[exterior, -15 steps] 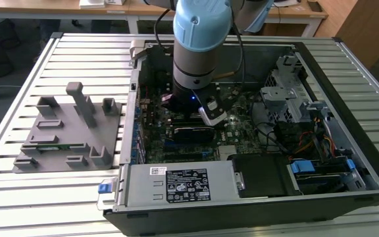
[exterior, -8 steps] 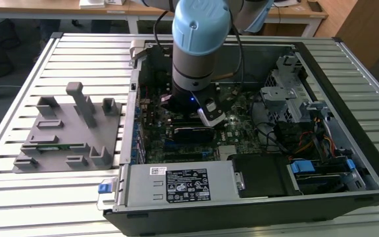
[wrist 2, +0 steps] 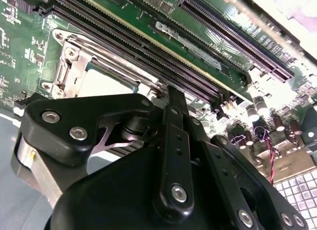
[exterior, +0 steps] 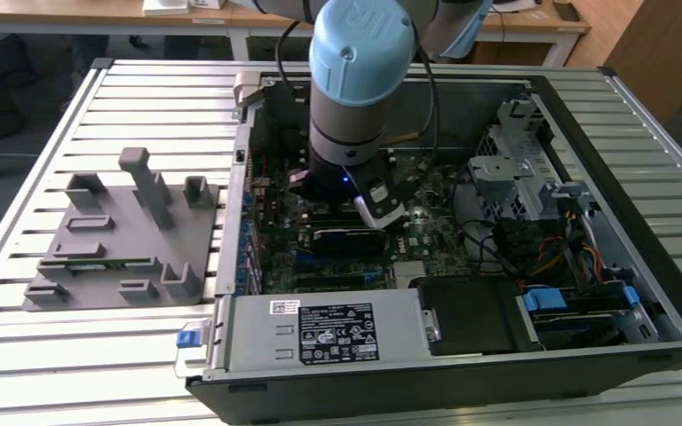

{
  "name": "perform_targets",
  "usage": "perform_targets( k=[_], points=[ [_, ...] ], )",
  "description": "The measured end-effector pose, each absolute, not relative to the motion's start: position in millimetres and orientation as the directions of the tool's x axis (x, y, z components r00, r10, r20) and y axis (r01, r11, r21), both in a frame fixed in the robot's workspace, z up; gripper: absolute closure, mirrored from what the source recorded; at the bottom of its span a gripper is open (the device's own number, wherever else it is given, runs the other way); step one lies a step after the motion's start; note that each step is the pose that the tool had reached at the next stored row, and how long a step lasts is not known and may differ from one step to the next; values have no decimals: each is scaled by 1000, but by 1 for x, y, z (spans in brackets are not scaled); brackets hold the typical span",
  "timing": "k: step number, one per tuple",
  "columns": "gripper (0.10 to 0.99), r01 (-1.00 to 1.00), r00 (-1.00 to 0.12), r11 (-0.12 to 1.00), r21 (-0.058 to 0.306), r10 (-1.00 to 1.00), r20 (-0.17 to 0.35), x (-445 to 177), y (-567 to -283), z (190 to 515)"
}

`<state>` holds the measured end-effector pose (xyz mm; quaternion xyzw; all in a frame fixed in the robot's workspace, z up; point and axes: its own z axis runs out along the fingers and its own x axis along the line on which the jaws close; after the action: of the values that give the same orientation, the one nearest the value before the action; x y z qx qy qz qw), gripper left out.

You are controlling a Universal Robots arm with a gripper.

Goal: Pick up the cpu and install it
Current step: 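Install the second cpu locking lever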

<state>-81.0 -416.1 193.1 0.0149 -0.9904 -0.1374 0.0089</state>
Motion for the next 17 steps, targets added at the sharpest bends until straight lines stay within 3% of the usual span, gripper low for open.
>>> perform_targets(
  k=[17],
  points=[
    [980,-27,-999,957,287,-32,13,-84,-416,193]
  ],
)
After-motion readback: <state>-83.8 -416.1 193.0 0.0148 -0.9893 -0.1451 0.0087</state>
